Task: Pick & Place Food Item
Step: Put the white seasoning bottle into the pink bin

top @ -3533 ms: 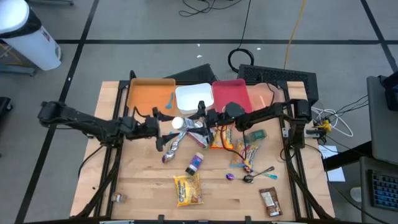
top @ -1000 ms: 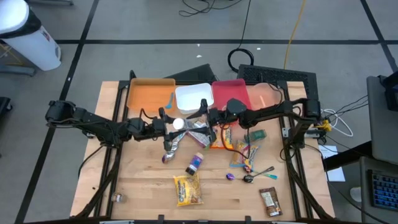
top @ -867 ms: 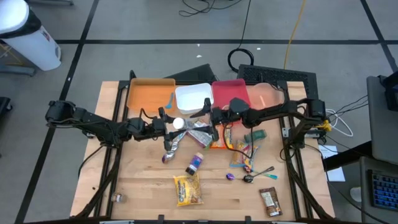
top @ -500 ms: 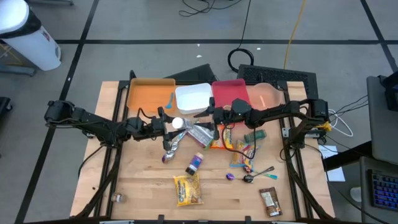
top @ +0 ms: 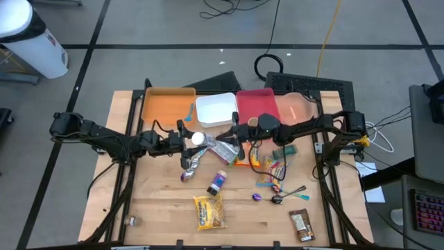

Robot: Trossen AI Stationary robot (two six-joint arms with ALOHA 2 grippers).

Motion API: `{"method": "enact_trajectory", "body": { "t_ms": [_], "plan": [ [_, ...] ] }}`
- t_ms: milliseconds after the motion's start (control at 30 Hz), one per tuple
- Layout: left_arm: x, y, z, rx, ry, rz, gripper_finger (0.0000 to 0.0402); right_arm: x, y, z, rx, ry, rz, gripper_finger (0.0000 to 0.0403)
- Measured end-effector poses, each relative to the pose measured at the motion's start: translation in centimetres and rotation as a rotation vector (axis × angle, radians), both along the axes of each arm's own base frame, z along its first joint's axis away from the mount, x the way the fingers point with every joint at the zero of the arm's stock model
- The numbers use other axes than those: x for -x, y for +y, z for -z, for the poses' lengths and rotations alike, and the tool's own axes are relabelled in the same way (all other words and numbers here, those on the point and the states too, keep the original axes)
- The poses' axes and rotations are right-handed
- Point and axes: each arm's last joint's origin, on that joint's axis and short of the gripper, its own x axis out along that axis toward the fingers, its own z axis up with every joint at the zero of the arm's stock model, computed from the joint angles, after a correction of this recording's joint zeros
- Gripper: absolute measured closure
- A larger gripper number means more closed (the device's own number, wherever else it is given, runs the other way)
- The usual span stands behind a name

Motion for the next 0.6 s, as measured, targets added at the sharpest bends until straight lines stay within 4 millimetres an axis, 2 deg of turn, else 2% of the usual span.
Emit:
{"method": "enact_trajectory", "body": {
  "t_ms": [367,600],
  "plan": [
    [-0.1,0.4,-0.9,-0.002,-0.064,0.017,0.0193,0.0,0.4,-0.1,0.002,-0.013,-0.01,0.04],
    [-1.2,0.6,-2.0,-0.028,-0.078,0.038,0.0193,0.0,0.4,-0.1,0.002,-0.012,-0.017,0.0402]
  ]
}}
